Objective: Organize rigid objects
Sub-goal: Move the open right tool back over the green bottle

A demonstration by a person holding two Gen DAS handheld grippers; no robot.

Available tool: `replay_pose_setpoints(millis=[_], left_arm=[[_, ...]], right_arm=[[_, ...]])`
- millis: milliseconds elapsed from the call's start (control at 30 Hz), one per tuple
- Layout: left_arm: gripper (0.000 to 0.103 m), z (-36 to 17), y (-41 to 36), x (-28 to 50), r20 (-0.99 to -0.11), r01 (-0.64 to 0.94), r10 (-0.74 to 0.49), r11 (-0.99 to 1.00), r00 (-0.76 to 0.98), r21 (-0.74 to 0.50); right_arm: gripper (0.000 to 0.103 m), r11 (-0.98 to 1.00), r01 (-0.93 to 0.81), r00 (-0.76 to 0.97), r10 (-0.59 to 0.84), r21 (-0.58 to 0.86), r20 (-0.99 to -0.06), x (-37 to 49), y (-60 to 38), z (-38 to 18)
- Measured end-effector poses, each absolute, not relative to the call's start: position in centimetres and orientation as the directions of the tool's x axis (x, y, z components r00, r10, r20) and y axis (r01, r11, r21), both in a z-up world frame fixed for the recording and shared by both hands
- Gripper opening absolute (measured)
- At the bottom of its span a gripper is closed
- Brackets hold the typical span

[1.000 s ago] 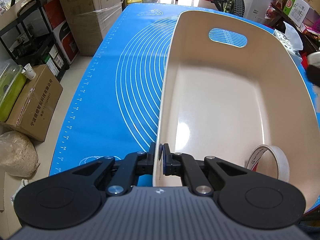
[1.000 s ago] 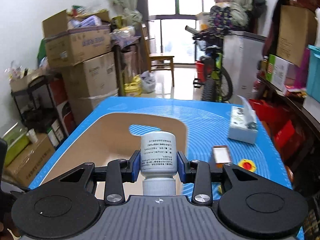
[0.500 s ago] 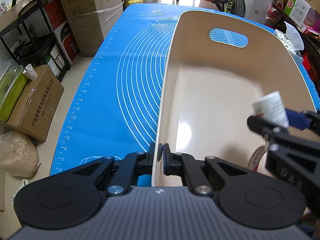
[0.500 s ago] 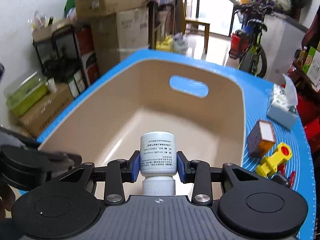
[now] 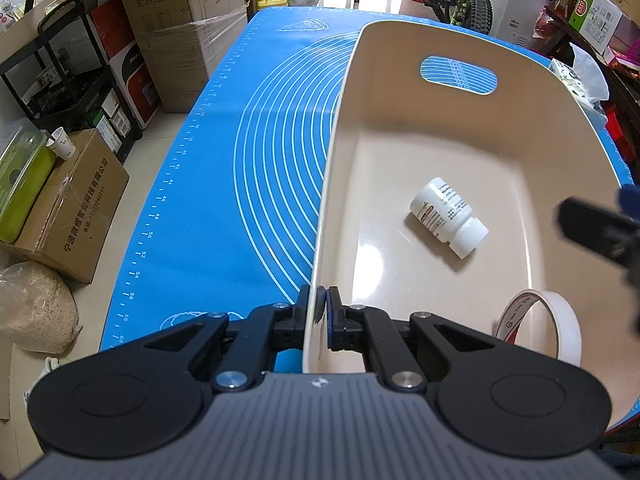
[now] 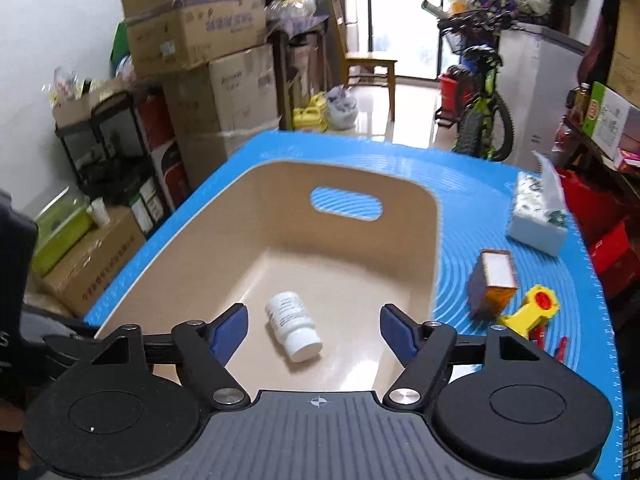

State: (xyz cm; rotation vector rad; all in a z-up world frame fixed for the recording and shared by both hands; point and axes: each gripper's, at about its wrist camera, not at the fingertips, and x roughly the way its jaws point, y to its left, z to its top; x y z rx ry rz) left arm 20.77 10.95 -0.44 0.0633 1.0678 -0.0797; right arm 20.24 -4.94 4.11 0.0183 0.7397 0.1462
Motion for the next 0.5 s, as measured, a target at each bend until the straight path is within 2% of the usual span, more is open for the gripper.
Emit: replay_pose_setpoints(millis=[333,500], left_arm=[[0.008,-0.4,11.1,20.9,-0.878,0.092,-0.035,0.996,0.478,0.011],[0.008,-0.4,11.0,20.9,-0.876,0.092,-0.034,0.996,0.481,0.012]], right_arm=[[0.090,0.994,0.050,0.777,0.023,0.099,-0.628,17.4,-11.8,5.5],[0.091,0.983,0.159,0.732,-0.051,0.097,-0.680,17.3,-14.8,3.4]])
